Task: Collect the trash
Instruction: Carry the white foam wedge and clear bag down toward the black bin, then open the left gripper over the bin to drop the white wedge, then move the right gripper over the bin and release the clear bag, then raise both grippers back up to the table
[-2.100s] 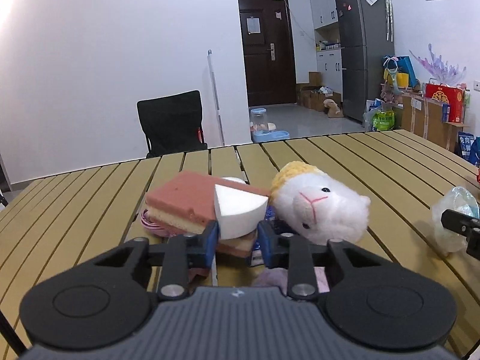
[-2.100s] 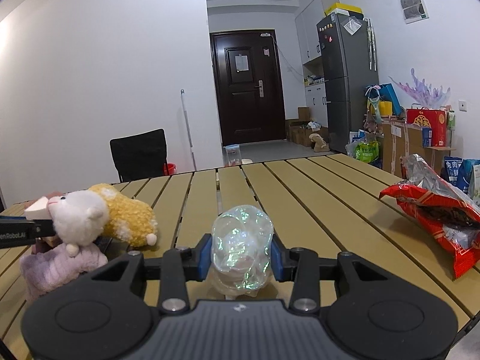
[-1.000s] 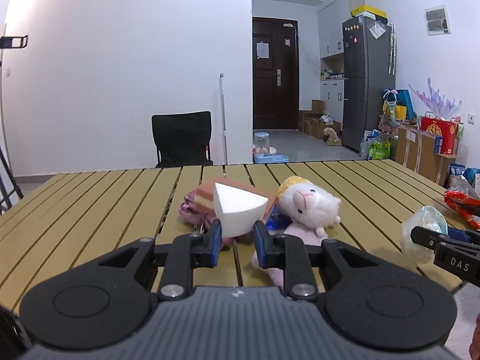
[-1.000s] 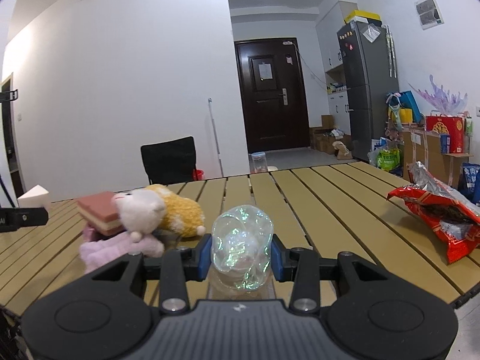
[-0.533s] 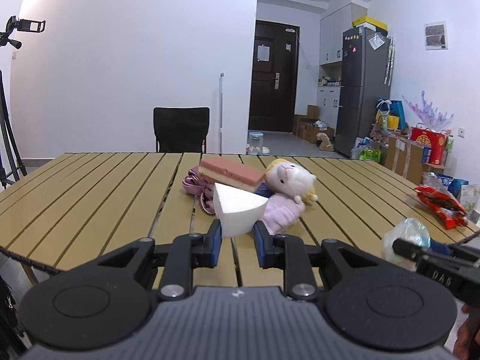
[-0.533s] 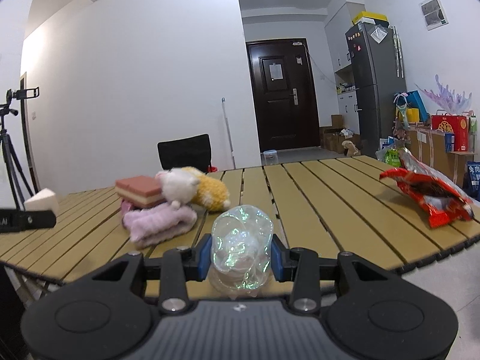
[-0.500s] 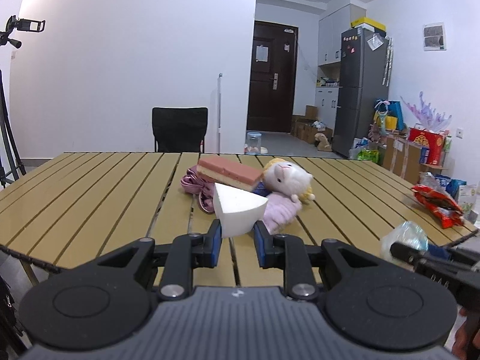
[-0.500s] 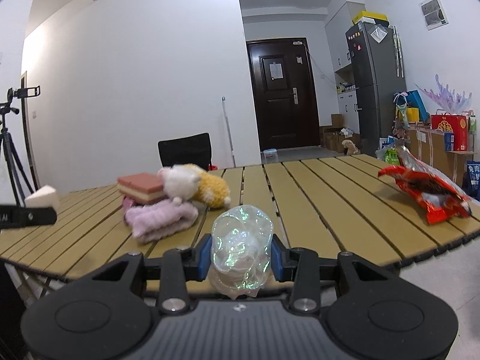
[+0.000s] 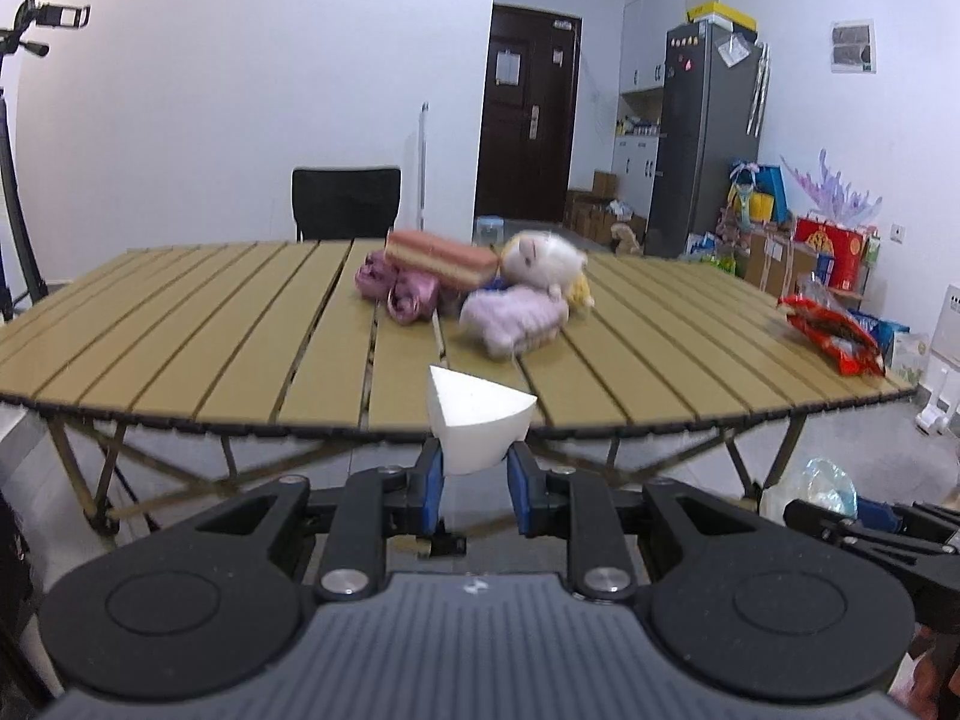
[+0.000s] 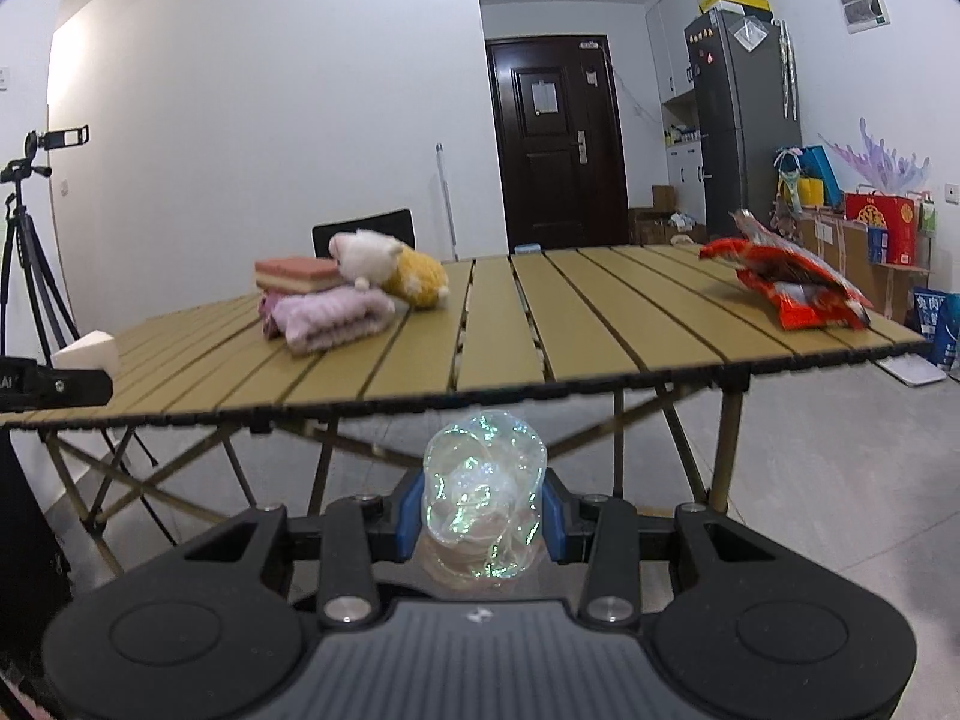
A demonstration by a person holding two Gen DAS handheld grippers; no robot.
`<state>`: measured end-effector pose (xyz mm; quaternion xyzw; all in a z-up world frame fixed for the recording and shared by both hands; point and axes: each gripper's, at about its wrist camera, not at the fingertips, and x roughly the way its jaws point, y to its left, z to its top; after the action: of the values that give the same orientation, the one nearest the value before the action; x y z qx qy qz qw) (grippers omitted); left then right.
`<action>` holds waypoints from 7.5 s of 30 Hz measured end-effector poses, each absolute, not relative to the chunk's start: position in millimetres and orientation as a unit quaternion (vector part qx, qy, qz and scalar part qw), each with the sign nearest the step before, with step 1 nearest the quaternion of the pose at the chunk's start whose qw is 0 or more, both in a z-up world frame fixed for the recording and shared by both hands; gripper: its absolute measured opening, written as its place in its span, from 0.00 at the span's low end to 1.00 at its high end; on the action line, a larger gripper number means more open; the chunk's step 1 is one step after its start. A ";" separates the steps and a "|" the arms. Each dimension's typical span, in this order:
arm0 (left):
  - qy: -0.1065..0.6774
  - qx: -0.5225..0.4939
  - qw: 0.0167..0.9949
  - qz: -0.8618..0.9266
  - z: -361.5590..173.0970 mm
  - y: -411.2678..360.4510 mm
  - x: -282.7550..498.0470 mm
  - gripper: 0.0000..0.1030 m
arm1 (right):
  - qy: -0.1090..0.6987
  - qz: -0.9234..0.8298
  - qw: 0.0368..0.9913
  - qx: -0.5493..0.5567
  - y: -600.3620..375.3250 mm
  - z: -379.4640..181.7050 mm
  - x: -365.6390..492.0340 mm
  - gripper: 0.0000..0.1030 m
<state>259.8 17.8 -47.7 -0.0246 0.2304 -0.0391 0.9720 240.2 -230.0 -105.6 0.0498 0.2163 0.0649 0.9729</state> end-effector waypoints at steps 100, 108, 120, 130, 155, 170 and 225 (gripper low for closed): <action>0.541 -0.094 0.836 -0.004 -219.4 -18.9 340.8 1.00 | 0.390 -0.022 0.919 0.049 -277.4 -244.0 258.5 0.37; 0.534 -0.085 0.841 -0.002 -216.0 -17.8 336.8 1.00 | 0.389 -0.020 0.920 0.047 -275.1 -242.5 256.2 0.37; 0.507 -0.064 0.860 -0.003 -204.8 -15.1 326.7 1.00 | 0.384 -0.014 0.923 0.038 -269.9 -236.1 249.7 0.37; 0.481 -0.055 0.875 0.008 -193.3 -5.2 313.9 1.00 | 0.376 -0.002 0.926 0.026 -257.9 -227.0 244.9 0.37; 0.452 -0.071 0.887 0.059 -177.8 64.2 282.5 1.00 | 0.358 0.085 0.930 0.002 -168.7 -198.0 251.9 0.37; 0.456 -0.088 0.880 0.098 -186.0 119.3 269.8 1.00 | 0.394 0.122 0.911 -0.005 -108.7 -210.8 279.1 0.37; 0.438 -0.103 0.887 0.099 -178.0 134.4 262.5 1.00 | 0.457 0.075 0.886 0.023 -101.6 -228.7 319.8 1.00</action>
<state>262.5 134.4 -178.0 -0.1027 0.4384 0.0994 0.8874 319.8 -101.6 -228.7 0.0228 0.4569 0.0750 0.8860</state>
